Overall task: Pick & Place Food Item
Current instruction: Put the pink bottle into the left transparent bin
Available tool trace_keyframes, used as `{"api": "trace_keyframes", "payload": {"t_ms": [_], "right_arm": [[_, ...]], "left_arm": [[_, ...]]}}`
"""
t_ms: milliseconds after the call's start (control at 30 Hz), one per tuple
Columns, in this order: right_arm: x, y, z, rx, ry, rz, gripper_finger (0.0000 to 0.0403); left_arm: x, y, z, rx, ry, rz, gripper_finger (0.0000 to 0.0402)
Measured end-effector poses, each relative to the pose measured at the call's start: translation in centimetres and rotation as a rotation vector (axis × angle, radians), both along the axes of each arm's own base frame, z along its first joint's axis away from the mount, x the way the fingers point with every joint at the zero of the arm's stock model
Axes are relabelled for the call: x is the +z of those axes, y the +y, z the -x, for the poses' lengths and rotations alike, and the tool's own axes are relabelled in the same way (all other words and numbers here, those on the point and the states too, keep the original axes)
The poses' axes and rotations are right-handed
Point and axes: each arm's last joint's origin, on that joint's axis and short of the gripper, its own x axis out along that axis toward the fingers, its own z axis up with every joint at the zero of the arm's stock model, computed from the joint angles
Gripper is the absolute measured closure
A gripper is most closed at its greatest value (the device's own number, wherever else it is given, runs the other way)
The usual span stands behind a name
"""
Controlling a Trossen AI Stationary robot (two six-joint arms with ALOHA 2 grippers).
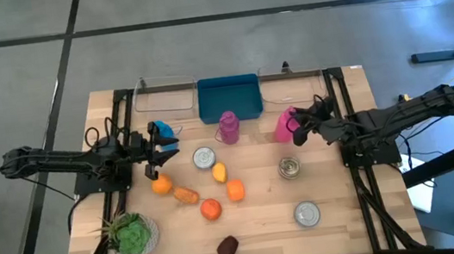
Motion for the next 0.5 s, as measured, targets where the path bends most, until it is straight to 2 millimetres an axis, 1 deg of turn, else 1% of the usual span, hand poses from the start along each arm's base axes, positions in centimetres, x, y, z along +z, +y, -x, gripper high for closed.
{"api": "trace_keyframes", "payload": {"t_ms": [133,267,367,500], "right_arm": [[2.3,0.2,-0.3,0.062,-0.019,0.014,0.0349],[5.0,0.3,-0.5,0.122,-0.029,0.046,0.0349],[7.1,0.2,-0.2,0.15,-0.009,0.07,0.0349],[9.6,0.0,0.8,0.15,0.048,0.084,0.0349]], "left_arm": [[-0.1,0.0,0.0,0.0,0.009,0.001,0.0246],[-0.1,0.0,0.0,-0.001,0.013,0.001,0.0247],[-0.1,0.0,0.0,-0.001,0.014,0.005,0.0245],[-0.1,0.0,0.0,-0.003,0.013,0.012,0.0246]]}}
